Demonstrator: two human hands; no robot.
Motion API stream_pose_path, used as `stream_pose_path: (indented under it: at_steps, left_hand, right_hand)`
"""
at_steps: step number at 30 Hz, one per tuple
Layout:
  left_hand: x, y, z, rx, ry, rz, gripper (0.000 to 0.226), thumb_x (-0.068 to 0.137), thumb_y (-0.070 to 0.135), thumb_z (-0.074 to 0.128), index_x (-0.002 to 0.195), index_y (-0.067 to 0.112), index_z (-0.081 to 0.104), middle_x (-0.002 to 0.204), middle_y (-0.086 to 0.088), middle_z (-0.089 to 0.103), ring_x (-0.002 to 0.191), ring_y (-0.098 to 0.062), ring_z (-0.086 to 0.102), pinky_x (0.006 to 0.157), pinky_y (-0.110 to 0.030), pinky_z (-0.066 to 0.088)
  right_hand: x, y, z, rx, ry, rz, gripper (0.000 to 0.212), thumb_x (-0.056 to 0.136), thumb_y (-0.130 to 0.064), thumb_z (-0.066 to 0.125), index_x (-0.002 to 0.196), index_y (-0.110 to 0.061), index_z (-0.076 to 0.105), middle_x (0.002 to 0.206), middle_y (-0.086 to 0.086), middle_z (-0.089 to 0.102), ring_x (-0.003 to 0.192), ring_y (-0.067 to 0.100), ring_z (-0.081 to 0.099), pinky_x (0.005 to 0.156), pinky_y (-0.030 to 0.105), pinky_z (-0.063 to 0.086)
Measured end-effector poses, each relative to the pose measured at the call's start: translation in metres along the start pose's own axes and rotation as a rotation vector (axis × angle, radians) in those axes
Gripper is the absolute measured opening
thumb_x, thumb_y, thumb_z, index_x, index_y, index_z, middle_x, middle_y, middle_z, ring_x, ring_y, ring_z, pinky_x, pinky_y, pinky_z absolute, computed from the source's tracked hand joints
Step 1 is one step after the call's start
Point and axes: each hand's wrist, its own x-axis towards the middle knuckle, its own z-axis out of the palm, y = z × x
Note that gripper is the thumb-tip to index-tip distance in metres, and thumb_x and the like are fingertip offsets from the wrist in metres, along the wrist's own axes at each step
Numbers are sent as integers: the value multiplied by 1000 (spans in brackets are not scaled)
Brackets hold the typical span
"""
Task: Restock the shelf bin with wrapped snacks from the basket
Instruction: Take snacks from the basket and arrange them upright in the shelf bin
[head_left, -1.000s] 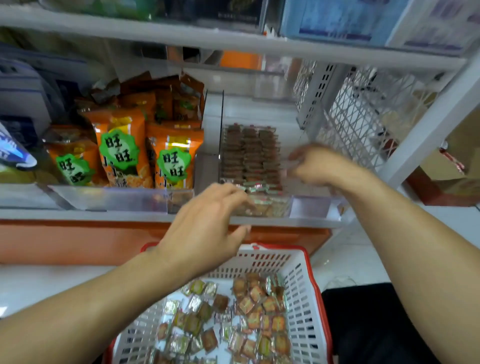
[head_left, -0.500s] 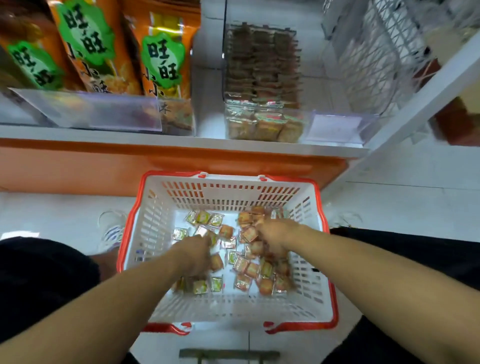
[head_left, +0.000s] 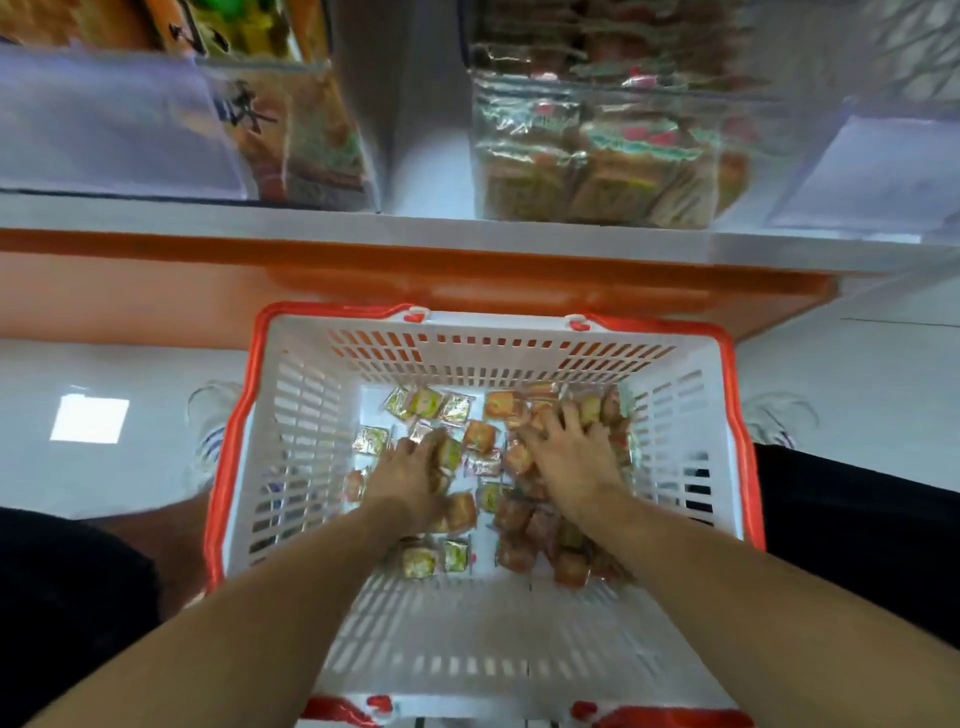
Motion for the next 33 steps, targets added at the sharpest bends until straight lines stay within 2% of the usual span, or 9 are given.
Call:
stream_pose_path:
  at_steps: [4,8,11,14,17,20,23,28,33]
  left_hand:
    - [6,14,7,-90,5,-9,102,84,38,78,158,51,8,141,-12,43,131,-43,47,107,-54,44]
    - [11,22,8,-307,8,-11,89,83,26,78,154,47,29,130,-10,45,115,-37,60,99,-40,53]
    - [12,22,8,-574,-39,-21,81,78,5,81,145,34,47,119,-10,61,103,-32,67,90,-43,59]
    - [8,22,7,-902,-172,-104,88,71,-9,84,140,30,47,112,-12,71,101,-36,71,90,-52,60]
    - [6,25,8,-1150,-272,-199,95,73,-20,77,146,30,42,119,-26,69,106,-47,70,92,-54,59]
    - [3,21,6,-1260,-321,-249,92,77,-22,72,146,31,41,115,-28,70,102,-44,71,81,-43,63]
    - [-1,16,4,-1288,-341,-271,85,84,-18,67,145,36,42,105,-21,73,88,-32,73,73,-37,64]
    - [-9,15,1,-1343,-363,-266,78,92,-13,61,148,38,41,101,-18,71,86,-29,72,82,-50,63]
    - [-27,15,-10,-1366,-520,-210,65,95,-10,59,139,37,52,96,-16,74,74,-27,71,93,-65,53]
  right_hand:
    - [3,-18,14,121,-64,-112,70,85,-2,63,147,-23,37,165,16,7,142,40,25,99,56,44]
    - [8,-34,22,416,-63,40,47,101,-15,50,146,-21,43,152,15,33,134,42,36,101,54,40]
    - [11,-26,22,523,-40,22,53,97,-9,51,147,-23,42,153,10,27,134,39,35,103,50,40]
    - [13,-18,22,570,-18,-44,68,83,-1,64,142,-29,45,142,2,29,124,29,46,88,32,47]
    - [18,-17,16,805,-68,-3,57,80,-5,70,131,-29,58,125,-5,40,120,20,53,80,6,41]
    - [22,-17,9,921,-150,60,52,79,-3,71,124,-29,63,126,1,43,119,25,56,89,23,49]
    - [20,-23,5,897,-250,51,63,76,1,74,129,-30,60,132,3,42,116,26,57,83,24,48]
    - [9,-40,0,807,-212,38,65,75,-2,73,130,-32,56,134,3,45,122,28,45,97,36,48]
    - [-3,-36,-14,920,-195,-39,37,75,-4,78,96,-24,55,111,4,63,99,21,58,83,37,49]
